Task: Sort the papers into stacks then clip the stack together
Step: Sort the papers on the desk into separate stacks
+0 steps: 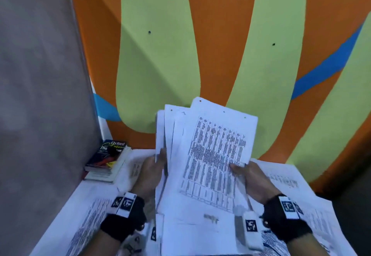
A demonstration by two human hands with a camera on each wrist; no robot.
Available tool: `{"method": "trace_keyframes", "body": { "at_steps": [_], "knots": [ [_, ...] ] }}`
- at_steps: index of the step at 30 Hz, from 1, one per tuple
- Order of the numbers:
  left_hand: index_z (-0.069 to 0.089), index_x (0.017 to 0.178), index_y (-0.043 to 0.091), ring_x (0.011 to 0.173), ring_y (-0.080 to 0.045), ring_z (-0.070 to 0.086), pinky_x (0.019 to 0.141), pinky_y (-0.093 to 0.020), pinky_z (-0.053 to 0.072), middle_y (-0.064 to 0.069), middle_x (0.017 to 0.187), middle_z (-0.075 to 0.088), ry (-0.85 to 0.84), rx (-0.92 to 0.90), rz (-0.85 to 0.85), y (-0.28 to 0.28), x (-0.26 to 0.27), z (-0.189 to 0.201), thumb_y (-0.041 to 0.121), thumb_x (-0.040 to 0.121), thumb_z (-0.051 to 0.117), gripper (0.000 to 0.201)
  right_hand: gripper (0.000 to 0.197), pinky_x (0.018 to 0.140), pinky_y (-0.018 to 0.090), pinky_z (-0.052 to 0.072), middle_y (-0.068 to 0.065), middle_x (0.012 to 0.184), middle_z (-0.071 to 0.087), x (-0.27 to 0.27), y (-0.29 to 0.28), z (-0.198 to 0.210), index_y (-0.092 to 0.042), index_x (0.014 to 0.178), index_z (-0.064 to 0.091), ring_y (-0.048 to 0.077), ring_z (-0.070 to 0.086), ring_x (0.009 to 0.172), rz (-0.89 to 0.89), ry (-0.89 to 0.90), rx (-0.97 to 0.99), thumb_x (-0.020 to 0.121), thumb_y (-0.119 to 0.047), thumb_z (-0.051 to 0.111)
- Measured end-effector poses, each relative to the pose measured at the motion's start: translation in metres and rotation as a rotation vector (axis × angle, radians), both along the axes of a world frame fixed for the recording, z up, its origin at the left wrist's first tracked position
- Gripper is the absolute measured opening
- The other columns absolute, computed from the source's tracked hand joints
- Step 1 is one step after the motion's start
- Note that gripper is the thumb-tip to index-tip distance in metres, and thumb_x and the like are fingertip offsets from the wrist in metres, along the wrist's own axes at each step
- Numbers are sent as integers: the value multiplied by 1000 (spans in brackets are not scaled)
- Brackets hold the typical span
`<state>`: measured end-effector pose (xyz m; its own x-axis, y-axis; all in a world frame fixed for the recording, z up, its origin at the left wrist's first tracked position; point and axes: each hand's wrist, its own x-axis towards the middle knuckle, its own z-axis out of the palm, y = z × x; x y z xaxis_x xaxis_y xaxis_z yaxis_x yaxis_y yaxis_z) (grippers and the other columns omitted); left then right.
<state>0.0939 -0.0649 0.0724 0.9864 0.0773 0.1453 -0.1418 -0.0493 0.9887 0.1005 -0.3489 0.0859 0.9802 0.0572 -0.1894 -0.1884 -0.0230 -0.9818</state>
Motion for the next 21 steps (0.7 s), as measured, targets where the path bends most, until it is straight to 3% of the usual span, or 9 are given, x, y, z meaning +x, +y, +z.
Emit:
{"method": "trace_keyframes", "body": {
  "at_steps": [1, 3, 6, 8, 10, 12, 14, 17, 21],
  "knots": [
    [58, 66, 12, 47, -8, 56, 56, -29, 42, 3, 48, 57, -1, 17, 4, -1, -4, 1, 83, 72, 44, 73, 27, 69, 27, 27, 5, 84, 38, -2, 5, -2, 5, 79, 55, 12, 42, 77, 19, -12, -27, 83, -17, 70],
    [60, 71, 18, 51, 2, 58, 52, -22, 43, 12, 53, 63, -61, 34, -26, -2, -10, 6, 87, 58, 52, 70, 16, 59, 26, 44, 5, 65, 54, -3, 16, -5, -7, 75, 54, 10, 53, 52, -24, -100, -111, 87, -7, 65],
    [67, 102, 23, 88, 3, 68, 73, -19, 55, 22, 89, 74, -140, 91, -37, 4, -10, 21, 65, 66, 70, 55, 44, 98, 37, 47, 3, 122, 63, -4, 34, 4, -12, 123, 52, 16, 60, 113, -209, -323, -101, 83, -7, 69],
    [66, 105, 22, 93, 3, 67, 78, -21, 55, 20, 91, 73, -169, 161, -19, 13, -1, 33, 51, 72, 70, 44, 54, 105, 35, 39, 1, 133, 55, -1, 41, 16, -14, 130, 44, 16, 51, 123, -287, -476, -170, 84, -14, 70],
    [63, 115, 15, 99, -3, 67, 82, -25, 55, 10, 106, 71, -179, 198, -26, 20, 7, 44, 52, 76, 70, 55, 30, 84, 29, 44, 5, 99, 59, -1, 46, 28, -10, 103, 52, 15, 55, 91, -336, -550, -191, 83, -22, 71],
    [60, 122, 9, 102, -3, 65, 83, -19, 54, 3, 113, 69, -202, 207, -24, 22, 12, 47, 38, 81, 71, 52, 36, 55, 25, 30, -2, 65, 34, -3, 52, 34, -18, 70, 36, 13, 33, 58, -381, -568, -255, 85, -26, 68],
    [64, 117, 6, 98, -4, 68, 82, -21, 56, 1, 108, 71, -179, 184, -25, 18, 9, 40, 22, 79, 76, 43, 31, 51, 19, 33, -12, 56, 37, -5, 53, 26, -16, 69, 42, 3, 37, 51, -339, -578, -305, 86, -21, 67],
    [66, 111, 8, 98, -9, 69, 84, -32, 56, 2, 105, 73, -108, 156, -8, 10, 1, 16, 35, 63, 87, 60, 37, 89, 29, 53, -7, 101, 68, -10, 51, 0, -7, 116, 56, 3, 64, 96, -251, -491, -262, 84, -21, 71],
    [68, 84, 13, 74, -4, 71, 61, -15, 53, 15, 70, 72, -73, 110, 83, -2, -5, 3, 13, 62, 87, 29, 75, 99, 23, 47, -9, 132, 48, -12, 52, 4, -14, 142, 25, 4, 51, 121, -261, -568, -159, 82, 3, 67]
  ]
}}
